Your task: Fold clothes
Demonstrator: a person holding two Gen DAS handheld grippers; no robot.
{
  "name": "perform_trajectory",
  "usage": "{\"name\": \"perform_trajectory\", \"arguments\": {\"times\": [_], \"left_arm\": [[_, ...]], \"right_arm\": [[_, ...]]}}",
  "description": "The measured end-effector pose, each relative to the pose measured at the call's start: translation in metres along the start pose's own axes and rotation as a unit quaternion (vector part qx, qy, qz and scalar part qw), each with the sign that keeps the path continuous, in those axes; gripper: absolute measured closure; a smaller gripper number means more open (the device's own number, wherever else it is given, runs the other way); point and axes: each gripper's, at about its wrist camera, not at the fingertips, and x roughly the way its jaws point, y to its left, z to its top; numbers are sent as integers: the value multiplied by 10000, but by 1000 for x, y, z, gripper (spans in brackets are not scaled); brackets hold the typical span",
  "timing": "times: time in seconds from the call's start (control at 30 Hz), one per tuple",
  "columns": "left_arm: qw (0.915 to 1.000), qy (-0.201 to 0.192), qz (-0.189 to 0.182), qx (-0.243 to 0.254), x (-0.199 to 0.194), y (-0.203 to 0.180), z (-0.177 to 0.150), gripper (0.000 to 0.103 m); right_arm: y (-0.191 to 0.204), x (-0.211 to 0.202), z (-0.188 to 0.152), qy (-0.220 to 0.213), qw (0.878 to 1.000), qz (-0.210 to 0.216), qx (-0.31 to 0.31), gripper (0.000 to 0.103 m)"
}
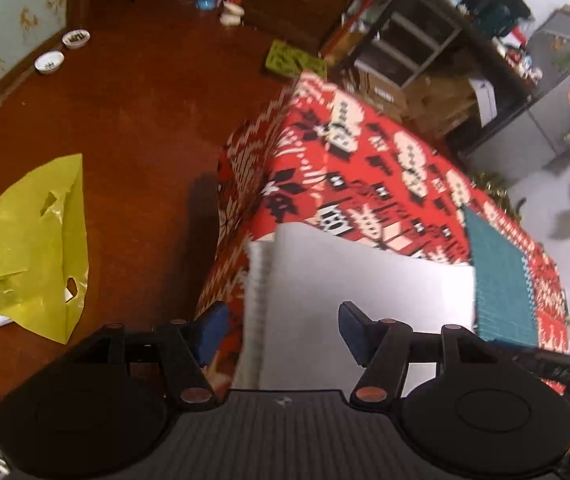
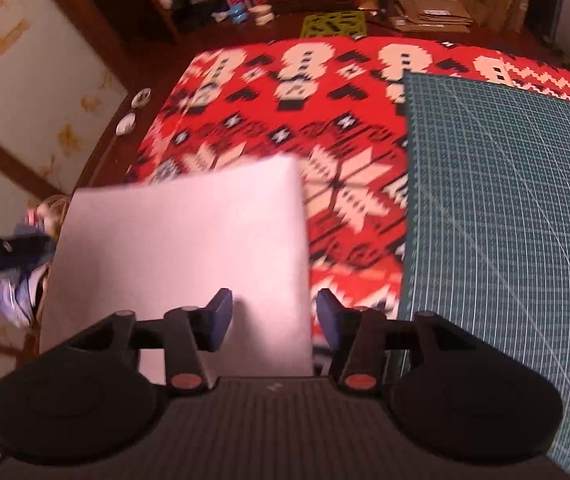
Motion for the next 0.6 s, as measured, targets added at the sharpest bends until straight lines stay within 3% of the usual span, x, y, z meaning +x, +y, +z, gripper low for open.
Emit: {"name": "perform_trajectory", "arguments": {"times": [0.3, 0.6], "left_arm": [[9992, 316, -226, -127, 33, 3, 8, 43], [9980, 385, -361, -346, 44, 9, 14, 42]], "right_arm": [[-16, 48, 25, 164, 9995, 141, 230, 44], [-26, 67, 28, 279, 9970, 338, 637, 44]]}}
